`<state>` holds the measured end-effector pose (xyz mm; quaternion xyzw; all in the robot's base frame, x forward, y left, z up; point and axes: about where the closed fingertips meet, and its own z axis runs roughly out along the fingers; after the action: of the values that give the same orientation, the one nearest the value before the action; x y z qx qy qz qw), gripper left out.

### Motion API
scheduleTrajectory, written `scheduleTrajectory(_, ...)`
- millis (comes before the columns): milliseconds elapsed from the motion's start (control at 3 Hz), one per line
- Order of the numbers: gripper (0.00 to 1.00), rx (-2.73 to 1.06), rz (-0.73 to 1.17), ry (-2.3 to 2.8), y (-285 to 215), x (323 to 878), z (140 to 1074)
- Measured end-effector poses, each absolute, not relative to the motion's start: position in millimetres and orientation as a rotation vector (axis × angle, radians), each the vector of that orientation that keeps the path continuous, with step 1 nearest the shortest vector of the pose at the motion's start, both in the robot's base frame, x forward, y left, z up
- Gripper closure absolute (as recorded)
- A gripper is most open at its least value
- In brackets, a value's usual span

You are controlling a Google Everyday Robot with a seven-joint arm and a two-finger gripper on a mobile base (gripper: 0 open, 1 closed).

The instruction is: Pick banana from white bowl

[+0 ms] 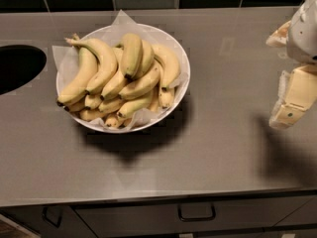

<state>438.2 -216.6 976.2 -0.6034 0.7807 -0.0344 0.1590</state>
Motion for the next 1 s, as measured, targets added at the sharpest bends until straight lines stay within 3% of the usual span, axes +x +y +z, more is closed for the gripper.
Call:
scheduleTrajectory(333,0.00,-1.732,-0.106,2.216,-212.2,439.0,977.8)
scheduleTrajectory(1000,0.00,-2.038,-0.069,1.890,-91.0,458.9,977.6)
